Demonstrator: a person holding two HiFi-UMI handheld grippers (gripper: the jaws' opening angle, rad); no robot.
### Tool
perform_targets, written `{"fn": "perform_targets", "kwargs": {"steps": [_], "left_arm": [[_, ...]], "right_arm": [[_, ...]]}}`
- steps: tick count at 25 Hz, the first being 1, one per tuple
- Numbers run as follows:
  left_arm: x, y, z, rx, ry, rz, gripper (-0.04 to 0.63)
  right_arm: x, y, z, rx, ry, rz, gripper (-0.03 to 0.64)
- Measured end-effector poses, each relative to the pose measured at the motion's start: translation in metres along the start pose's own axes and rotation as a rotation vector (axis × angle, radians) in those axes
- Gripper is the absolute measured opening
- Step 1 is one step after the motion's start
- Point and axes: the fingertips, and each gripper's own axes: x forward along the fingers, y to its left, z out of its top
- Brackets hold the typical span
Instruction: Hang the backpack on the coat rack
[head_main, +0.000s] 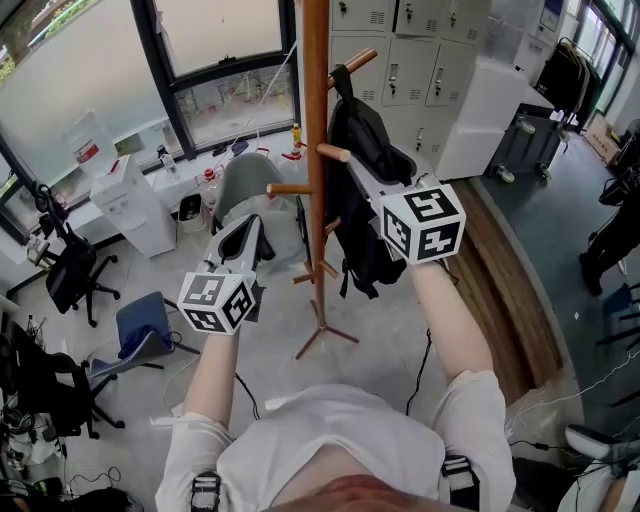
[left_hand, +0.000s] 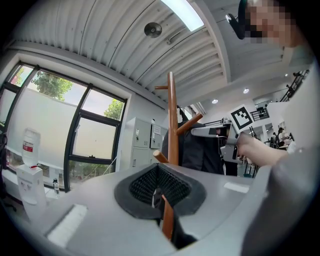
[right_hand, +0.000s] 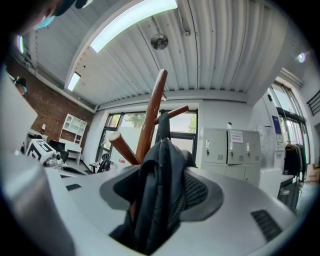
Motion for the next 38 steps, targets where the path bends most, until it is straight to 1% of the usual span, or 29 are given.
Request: {"fn": "perform_targets", "kwargs": {"steps": [3, 7, 12, 15, 21, 26, 33, 38], "left_arm": [[-0.002, -0.003, 0.003, -0.004, -0.011, 0.0, 0.008], [-0.007, -0.008, 0.014, 0.021, -0.035, 0.007, 0.008], [-0.009, -0.011, 0.026, 0.025, -0.054, -0.006, 0.008], [-0.009, -0.016, 0.028, 0.025, -0.05, -0.023, 0.008], [-0.014, -0.029, 0.029, 0.044, -0.054, -0.036, 0.008], [-0.011, -0.043, 0.024, 0.071, -0.04, -0.059, 0.008], [-0.012, -0.063, 0.012, 0.064, -0.034, -0.085, 0.008], [-0.011, -0.072, -0.005, 0.052, -0.02, -0.096, 0.008]], "right_arm": [[-0.009, 0.006, 0.003, 0.027, -0.024, 0.003, 0.245], [-0.025, 0.009, 0.009, 0.052, -0.055, -0.006, 0.275], [-0.038, 0.013, 0.009, 0.063, -0.062, 0.016, 0.276], [-0.048, 0.008, 0.001, 0.071, -0.049, 0.004, 0.276], [-0.077, 0.004, -0.01, 0.126, -0.079, -0.007, 0.276], [-0.099, -0.004, -0.025, 0.155, -0.069, -0.043, 0.276], [-0.129, -0.007, -0.052, 0.197, -0.032, -0.082, 0.276], [-0.149, -0.009, -0.064, 0.222, -0.046, -0.107, 0.276]]}}
